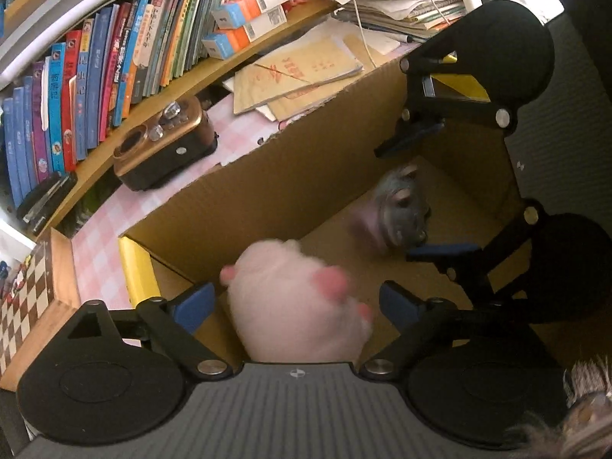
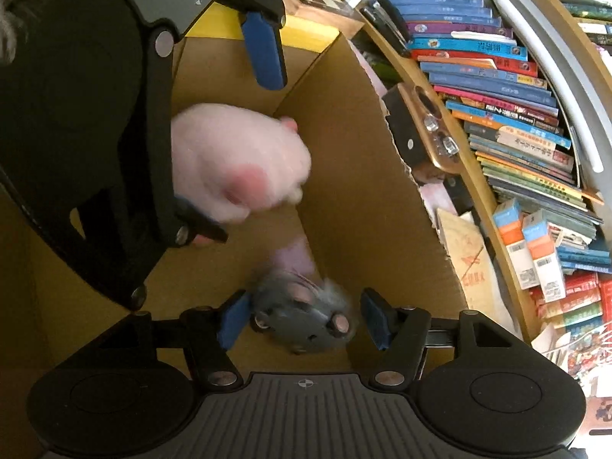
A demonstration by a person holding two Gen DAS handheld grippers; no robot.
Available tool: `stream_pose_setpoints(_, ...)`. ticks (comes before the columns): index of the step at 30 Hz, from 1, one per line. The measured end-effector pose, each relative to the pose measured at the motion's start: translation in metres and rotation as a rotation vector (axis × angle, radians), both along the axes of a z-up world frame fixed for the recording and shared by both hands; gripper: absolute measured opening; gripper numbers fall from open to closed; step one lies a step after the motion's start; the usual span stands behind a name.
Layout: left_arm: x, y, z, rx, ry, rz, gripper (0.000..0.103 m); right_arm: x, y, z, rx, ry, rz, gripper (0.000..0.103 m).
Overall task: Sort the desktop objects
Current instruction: 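Lower the pig into the yellow box with the left tool while the right tool releases the truck inside, then withdraw both open tools from the box back over the table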
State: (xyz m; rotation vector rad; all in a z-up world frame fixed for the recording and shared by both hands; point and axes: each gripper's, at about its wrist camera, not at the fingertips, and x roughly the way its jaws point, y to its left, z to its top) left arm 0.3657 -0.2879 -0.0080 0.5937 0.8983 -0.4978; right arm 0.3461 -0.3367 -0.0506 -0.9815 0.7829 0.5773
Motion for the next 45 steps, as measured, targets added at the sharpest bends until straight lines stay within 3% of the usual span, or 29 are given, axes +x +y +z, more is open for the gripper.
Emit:
stream_pose_setpoints(14,-0.029,-0.007,0.000,-0.034,0.022,0.058,0.095,-0.015,-0.014,-0.001,-0.003,-0.003,0.138,0.066)
stream_pose_setpoints(22,-0.045,-0.005,0.008,-0.097,0.017,0.079,0.096,-0.024,-0.019,-0.014,-0.105,-0.065,0.259,0.067)
stream_pose_setpoints(24,-0.050,-0.002,0.014,-0.103,-0.014,0.092,0.097,-0.022,-0.019,-0.011,-0.087,-0.071,0.241,0.072)
stream_pose_setpoints(36,-0.068,0.035,0.064,-0.259,-0.168,0.202,0.103,-0.038,-0.024,0.043,0.122,-0.116,0.020,0.077)
stream_pose_setpoints(45,-0.103,0.061,0.100,-0.316,-0.286,0.227,0.103,-0.078,-0.018,0.089,0.323,-0.205,-0.170,0.079)
